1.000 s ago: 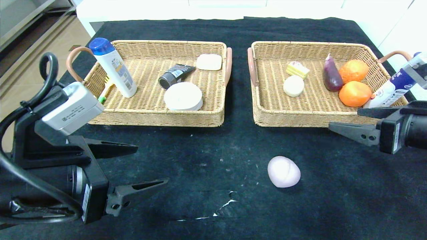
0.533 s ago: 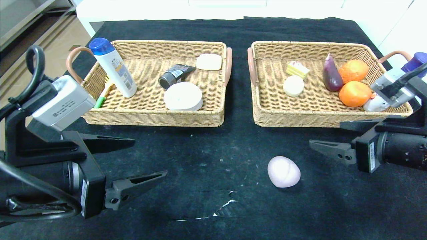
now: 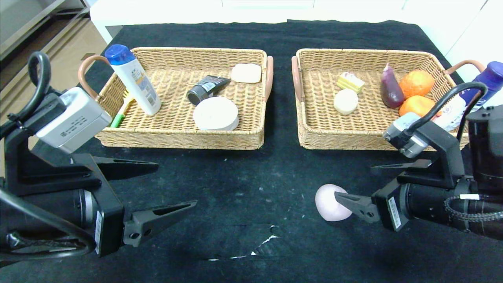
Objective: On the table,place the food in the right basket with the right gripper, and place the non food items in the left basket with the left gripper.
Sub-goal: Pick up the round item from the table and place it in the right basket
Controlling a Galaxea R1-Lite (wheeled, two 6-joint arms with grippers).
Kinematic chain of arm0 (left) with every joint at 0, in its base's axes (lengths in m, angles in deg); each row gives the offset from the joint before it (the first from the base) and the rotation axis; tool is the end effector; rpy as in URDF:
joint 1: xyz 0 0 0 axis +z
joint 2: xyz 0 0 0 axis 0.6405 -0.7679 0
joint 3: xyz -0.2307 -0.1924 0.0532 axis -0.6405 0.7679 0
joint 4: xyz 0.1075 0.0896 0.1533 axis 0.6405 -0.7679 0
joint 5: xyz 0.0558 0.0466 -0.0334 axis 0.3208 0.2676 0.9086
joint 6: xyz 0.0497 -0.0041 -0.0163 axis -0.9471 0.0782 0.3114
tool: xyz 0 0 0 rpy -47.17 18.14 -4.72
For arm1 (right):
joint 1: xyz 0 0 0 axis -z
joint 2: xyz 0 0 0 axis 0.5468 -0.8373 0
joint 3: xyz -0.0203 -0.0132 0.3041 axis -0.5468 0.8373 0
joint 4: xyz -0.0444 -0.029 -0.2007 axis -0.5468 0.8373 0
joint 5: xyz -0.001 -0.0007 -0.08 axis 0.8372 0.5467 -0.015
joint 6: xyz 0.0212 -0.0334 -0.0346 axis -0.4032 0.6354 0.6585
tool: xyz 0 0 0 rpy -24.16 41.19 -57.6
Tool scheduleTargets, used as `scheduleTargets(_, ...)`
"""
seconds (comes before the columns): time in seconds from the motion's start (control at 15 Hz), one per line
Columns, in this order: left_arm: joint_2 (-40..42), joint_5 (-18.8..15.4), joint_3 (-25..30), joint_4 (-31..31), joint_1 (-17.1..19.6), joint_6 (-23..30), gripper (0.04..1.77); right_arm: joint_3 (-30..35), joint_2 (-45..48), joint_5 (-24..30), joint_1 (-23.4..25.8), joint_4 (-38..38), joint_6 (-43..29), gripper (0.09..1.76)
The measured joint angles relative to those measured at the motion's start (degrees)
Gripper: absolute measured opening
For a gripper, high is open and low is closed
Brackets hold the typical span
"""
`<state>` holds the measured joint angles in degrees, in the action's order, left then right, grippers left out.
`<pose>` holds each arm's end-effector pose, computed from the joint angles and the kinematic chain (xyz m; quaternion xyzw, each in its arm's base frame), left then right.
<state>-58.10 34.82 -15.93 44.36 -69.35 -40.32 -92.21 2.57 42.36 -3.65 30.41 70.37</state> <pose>0.1840 -0.1115 0.2523 0.1207 0.1633 -0.3230 0.9243 0.2317 0.1659 0.2076 -0.1122 0.2053 0.2610 0.9365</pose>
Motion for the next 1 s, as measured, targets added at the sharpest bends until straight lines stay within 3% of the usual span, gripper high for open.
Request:
scheduleTargets(0.53, -0.3, 0.0, 0.0, 0.0, -0.1, 0.0, 1.72, 1.8, -4.7, -5.5, -4.9, -4.9, -1.0, 1.71)
scheduleTargets(1.0, -0.2, 0.0, 0.0, 0.0, -0.3, 0.0, 1.72, 2.8, -8.4, -8.8, -5.9, -8.3, -0.9, 1.71)
